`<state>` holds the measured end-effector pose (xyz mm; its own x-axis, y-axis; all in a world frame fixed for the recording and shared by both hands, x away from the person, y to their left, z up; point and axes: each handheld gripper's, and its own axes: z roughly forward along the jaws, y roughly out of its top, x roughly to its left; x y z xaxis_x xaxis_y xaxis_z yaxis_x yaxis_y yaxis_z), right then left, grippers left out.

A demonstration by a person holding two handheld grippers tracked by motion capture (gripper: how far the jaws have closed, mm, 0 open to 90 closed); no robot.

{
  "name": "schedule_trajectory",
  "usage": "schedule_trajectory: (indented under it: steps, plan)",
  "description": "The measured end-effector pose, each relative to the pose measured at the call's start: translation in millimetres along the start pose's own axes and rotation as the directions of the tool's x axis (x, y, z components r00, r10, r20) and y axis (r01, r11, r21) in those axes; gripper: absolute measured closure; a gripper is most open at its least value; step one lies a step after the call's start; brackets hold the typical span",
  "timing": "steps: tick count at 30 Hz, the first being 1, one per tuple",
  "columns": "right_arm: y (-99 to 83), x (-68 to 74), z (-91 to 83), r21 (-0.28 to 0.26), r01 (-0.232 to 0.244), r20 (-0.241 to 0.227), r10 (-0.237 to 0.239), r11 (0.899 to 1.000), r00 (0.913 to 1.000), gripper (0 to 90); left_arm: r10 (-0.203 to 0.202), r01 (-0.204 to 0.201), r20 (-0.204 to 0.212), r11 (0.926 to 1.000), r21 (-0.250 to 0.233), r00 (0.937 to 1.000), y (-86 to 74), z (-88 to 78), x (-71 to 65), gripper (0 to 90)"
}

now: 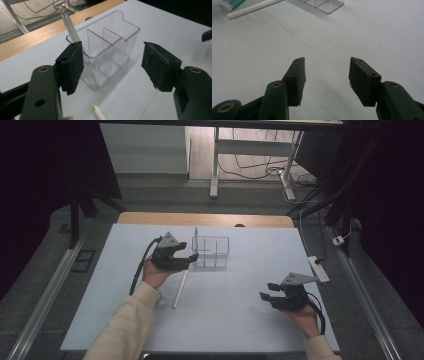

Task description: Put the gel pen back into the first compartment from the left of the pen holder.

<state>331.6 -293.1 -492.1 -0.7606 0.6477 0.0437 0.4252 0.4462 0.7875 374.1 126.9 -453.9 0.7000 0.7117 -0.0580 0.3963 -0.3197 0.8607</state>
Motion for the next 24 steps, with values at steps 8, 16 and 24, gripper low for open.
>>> schedule_trajectory:
  steps: [8,16,24]
  plan:
    - [-1.0,-1.6,-1.4,-0.006,0.003,0.003,-0.003,1.000,1.0000,46.2,0.023,-0.025,0.026,0.9974,0.068,0.9994,-16.6,-18.4,-9.7,34.7]
    - [-3.0,-1.7,-1.0,0.010,0.025,0.012,-0.025,1.000,0.9996,45.8,0.023,-0.028,0.052,0.9943,0.103,0.9984,-30.5,-37.1,-7.9,35.0]
    - [-7.0,-0.2,-5.1,-0.005,0.034,0.011,-0.033,0.999,0.9994,44.9,0.025,-0.029,0.033,0.9915,0.127,0.9991,-37.6,-62.4,-5.1,35.5]
